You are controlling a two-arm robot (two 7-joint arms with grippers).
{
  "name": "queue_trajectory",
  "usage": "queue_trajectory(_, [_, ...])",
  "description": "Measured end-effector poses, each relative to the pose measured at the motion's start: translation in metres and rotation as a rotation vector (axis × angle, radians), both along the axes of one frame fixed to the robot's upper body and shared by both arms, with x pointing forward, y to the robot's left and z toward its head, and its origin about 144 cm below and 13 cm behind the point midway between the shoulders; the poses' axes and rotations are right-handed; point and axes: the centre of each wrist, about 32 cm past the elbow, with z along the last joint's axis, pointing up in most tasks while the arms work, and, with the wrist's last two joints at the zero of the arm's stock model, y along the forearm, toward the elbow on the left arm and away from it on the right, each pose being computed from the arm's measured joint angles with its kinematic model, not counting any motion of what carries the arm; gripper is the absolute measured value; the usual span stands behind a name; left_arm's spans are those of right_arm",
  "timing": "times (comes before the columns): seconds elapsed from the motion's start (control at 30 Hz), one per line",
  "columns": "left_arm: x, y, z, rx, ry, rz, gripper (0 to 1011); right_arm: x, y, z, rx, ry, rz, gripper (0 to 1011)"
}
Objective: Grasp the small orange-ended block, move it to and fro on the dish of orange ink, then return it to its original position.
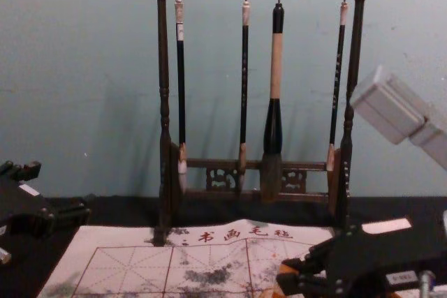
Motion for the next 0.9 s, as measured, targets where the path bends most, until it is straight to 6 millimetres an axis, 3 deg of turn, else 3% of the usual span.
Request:
queue_trajectory(0.37, [0.000, 0.000, 0.000, 0.000, 0.000, 0.000, 1001, -0.016, -0.004, 0.005, 0.021, 0.023, 0.035, 90])
queue_trajectory(0.9, [0.000, 0.000, 0.000, 0.000, 0.000, 0.000, 1001, -0.023, -0.013, 0.020, 0.074, -0.006, -0.004, 90])
